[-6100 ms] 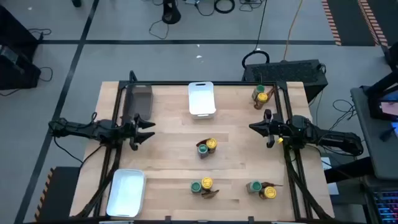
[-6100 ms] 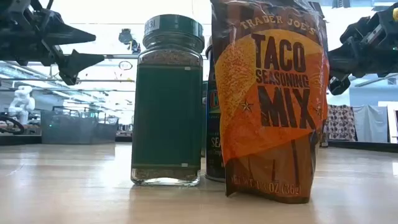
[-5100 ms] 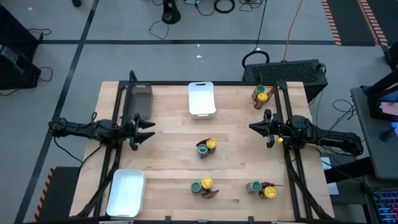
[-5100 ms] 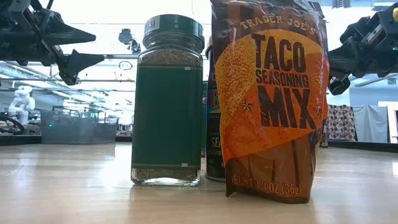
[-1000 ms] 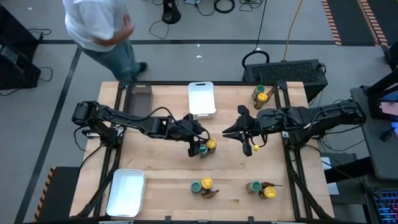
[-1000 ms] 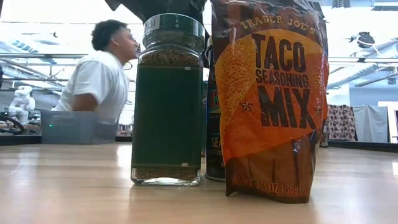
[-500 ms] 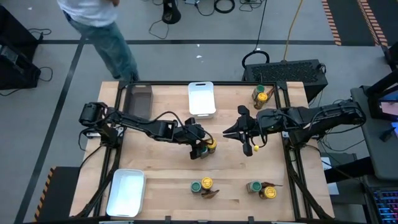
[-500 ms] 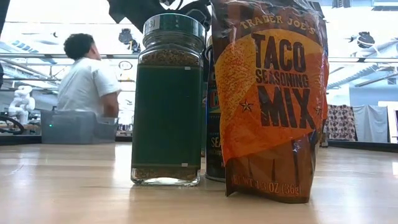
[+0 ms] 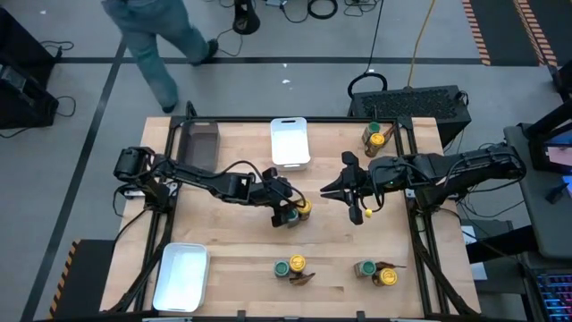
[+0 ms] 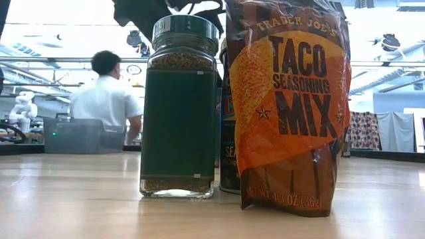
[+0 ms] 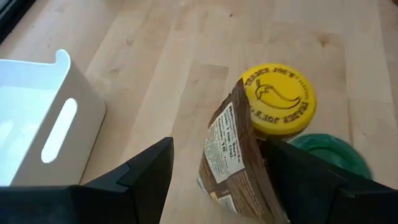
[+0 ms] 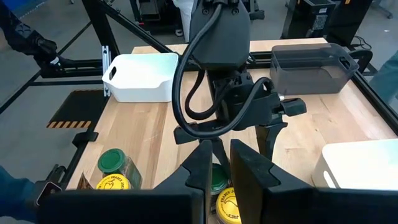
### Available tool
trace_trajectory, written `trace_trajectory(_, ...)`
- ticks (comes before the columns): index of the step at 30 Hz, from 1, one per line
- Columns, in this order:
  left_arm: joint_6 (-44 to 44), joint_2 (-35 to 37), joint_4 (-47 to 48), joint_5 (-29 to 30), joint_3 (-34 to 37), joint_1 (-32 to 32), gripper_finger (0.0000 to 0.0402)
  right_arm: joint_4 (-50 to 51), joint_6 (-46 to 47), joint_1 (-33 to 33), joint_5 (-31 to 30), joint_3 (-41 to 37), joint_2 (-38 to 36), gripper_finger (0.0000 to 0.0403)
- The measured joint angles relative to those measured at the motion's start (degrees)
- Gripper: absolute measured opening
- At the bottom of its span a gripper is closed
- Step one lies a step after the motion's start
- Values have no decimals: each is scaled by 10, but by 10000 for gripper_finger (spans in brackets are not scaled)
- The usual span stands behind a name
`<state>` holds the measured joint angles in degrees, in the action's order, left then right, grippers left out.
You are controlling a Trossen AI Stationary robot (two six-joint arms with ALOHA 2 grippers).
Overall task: Sort spices by type
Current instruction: Put the middle orange seasoning pack into the black bin
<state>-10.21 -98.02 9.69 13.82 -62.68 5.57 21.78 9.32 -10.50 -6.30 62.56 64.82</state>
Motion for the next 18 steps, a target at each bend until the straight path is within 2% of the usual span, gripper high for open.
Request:
trace_trajectory(8,0,-3,3,0,9,-21,258,0,-12,0,-17,0,0,41)
trace_trajectory(18,0,-51,-21,-19,10,-30,258,-1,-11,0,-17,0,0,41)
